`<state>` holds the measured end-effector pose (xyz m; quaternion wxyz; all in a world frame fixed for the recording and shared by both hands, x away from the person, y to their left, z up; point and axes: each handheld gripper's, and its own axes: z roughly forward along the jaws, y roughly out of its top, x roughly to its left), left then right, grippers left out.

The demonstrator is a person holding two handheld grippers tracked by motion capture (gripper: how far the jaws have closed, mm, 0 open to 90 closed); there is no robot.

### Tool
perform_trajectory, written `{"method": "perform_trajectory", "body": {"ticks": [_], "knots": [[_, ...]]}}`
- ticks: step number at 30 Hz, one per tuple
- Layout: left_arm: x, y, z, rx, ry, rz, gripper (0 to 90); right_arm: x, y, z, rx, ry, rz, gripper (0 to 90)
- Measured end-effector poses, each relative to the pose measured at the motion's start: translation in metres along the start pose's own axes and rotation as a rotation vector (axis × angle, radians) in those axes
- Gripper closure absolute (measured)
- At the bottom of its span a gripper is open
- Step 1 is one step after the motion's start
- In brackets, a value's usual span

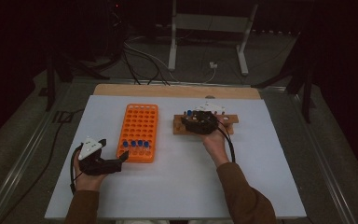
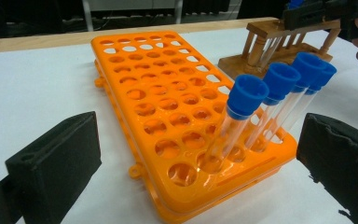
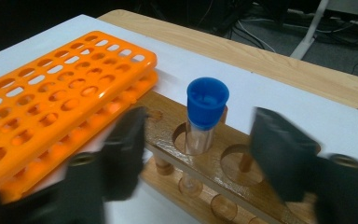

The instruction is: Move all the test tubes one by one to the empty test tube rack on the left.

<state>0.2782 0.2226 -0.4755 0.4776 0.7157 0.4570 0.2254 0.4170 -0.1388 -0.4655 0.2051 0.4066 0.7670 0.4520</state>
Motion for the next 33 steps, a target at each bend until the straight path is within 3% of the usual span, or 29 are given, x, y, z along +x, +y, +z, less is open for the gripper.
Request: {"method": "perform_trajectory", "body": {"ticks": [7, 11, 20, 33], "knots": [[0.001, -0.001, 0.001, 0.009, 0.008, -0.011, 0.6, 0.007, 0.000, 0.003, -0.016, -0.009, -0.046, 73.7], [0.001, -0.001, 0.001, 0.014, 0.009, -0.013, 0.6, 0.012, 0.000, 0.005, -0.021, -0.039, -0.064, 76.3], [0.002, -0.001, 0.000, 0.001, 0.008, -0.017, 0.5, 0.012, 0.001, 0.006, -0.021, -0.052, -0.057, 77.1], [0.000, 0.001, 0.000, -0.001, 0.013, -0.012, 0.5, 0.009, 0.012, -0.013, -0.080, -0.042, -0.054, 77.1]]}}
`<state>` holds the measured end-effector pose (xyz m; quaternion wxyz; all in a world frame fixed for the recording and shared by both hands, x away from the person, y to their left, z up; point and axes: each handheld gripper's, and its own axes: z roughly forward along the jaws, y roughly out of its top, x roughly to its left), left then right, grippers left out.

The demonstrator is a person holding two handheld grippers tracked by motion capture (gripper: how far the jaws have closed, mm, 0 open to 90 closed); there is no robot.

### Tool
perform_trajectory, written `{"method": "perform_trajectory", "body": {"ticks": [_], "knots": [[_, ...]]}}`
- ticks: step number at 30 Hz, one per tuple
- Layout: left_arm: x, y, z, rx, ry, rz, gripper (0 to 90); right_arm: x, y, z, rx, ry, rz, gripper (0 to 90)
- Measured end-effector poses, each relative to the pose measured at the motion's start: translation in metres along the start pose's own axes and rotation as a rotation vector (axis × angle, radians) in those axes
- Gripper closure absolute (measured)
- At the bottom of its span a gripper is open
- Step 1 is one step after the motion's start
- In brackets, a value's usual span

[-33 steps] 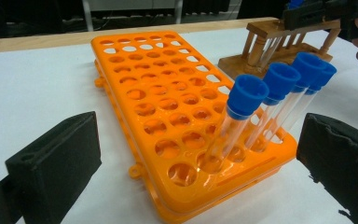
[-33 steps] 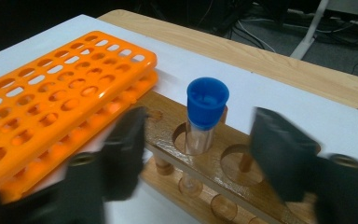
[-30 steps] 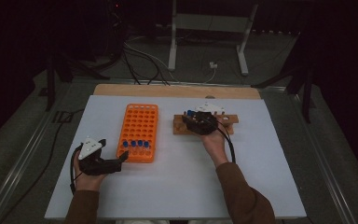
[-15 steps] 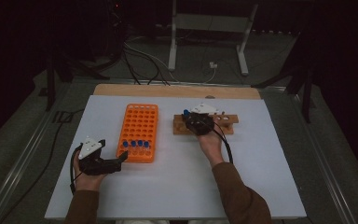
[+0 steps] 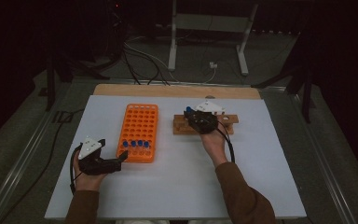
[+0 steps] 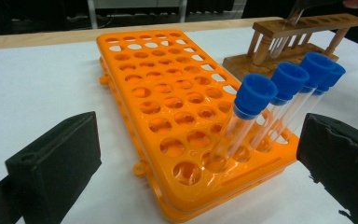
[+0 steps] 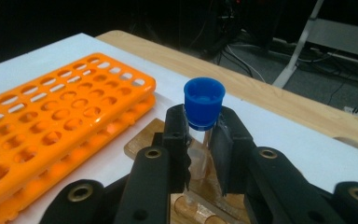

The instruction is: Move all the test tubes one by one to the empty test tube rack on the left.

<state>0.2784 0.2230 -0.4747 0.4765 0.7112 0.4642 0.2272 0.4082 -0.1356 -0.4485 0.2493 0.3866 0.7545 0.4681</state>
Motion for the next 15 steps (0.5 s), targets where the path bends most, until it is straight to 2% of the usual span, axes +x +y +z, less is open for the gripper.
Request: {"method": "perform_trajectory", "body": {"ticks": [8, 15], "knots": [[-0.002, 0.003, -0.001, -0.005, -0.001, 0.011, 0.5, -0.003, 0.009, -0.012, -0.037, 0.024, 0.018, 77.1], [-0.006, 0.014, -0.005, -0.027, -0.024, 0.026, 0.5, -0.003, 0.020, -0.023, -0.064, 0.030, -0.006, 77.1]]}}
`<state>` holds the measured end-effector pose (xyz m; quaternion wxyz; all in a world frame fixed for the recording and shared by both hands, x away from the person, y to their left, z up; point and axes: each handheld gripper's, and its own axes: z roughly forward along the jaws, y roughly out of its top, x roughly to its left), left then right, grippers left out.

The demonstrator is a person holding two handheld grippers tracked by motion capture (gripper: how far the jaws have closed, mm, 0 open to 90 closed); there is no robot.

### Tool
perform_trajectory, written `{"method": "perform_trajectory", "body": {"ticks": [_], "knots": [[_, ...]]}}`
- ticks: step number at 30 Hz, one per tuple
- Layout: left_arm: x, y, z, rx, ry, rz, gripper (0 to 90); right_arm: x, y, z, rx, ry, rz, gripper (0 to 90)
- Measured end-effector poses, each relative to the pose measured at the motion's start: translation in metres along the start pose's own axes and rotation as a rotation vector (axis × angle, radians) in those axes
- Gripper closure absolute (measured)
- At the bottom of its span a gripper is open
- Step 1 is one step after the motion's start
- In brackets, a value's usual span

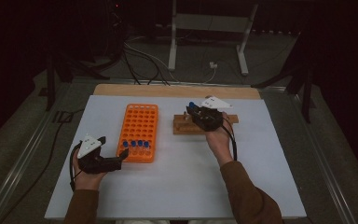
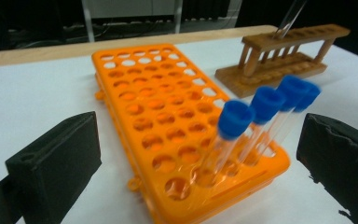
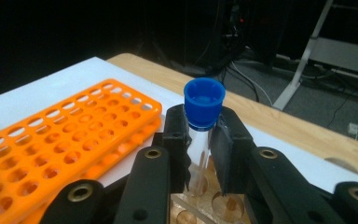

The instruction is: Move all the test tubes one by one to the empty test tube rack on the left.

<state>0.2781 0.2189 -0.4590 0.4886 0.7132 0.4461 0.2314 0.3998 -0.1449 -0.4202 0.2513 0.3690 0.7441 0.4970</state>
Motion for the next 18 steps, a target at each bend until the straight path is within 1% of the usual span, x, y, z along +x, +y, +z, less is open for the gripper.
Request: {"method": "perform_trajectory", "body": {"ticks": [3, 7, 9, 12, 17, 18], "knots": [[-0.001, 0.005, 0.000, -0.003, -0.003, 0.010, 0.6, 0.001, 0.008, -0.007, -0.016, 0.005, -0.014, 77.1], [-0.001, 0.016, -0.002, -0.021, -0.001, 0.015, 0.6, 0.003, 0.017, -0.015, -0.039, 0.024, -0.016, 77.1], [-0.001, 0.022, -0.002, -0.024, 0.006, 0.021, 0.6, 0.004, 0.020, -0.017, -0.047, 0.049, -0.005, 77.0], [-0.002, 0.029, -0.001, -0.026, -0.002, 0.026, 0.6, 0.007, 0.022, -0.018, -0.042, 0.106, 0.024, 77.0], [-0.007, 0.037, 0.007, -0.008, -0.019, 0.055, 0.6, 0.015, 0.022, -0.014, -0.032, 0.151, 0.027, 77.0], [-0.009, 0.039, 0.009, -0.003, -0.017, 0.060, 0.6, 0.017, 0.022, -0.013, -0.029, 0.161, 0.031, 77.0]]}}
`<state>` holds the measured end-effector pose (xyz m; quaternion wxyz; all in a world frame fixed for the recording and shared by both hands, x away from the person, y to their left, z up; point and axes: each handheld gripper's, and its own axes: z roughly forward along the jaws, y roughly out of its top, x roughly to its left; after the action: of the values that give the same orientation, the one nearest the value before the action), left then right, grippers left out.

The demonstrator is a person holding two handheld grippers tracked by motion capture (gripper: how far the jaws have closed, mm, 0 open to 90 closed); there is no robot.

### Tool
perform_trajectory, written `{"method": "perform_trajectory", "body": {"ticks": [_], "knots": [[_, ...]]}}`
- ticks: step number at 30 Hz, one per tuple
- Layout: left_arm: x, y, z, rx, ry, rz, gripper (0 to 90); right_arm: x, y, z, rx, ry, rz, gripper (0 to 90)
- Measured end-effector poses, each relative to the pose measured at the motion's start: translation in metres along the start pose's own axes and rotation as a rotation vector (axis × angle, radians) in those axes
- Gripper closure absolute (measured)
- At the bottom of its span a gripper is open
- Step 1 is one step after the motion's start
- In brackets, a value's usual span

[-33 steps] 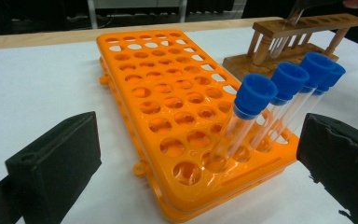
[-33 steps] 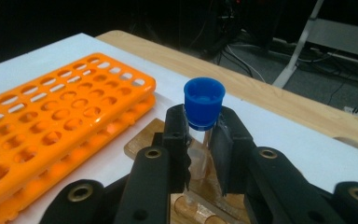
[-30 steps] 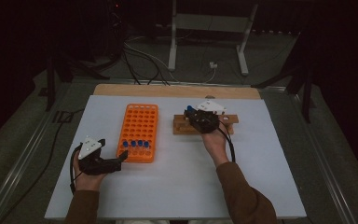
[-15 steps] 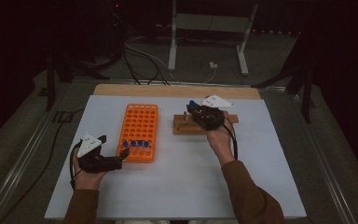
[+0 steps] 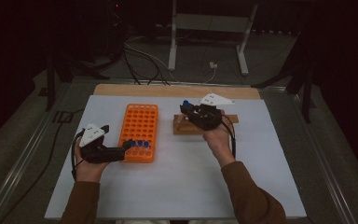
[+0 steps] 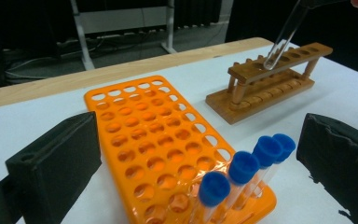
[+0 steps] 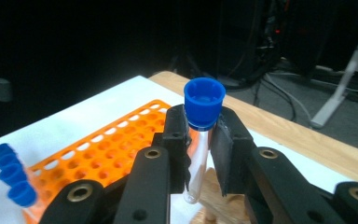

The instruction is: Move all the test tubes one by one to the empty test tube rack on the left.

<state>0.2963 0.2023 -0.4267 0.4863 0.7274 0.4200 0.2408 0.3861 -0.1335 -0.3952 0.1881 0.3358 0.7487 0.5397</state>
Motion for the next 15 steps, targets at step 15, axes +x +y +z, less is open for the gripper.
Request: {"method": "perform_trajectory", "body": {"ticks": [15], "knots": [[-0.019, 0.021, 0.022, -0.011, -0.038, 0.010, 1.3, 0.036, 0.012, 0.016, 0.050, 0.108, -0.026, 76.8]]}}
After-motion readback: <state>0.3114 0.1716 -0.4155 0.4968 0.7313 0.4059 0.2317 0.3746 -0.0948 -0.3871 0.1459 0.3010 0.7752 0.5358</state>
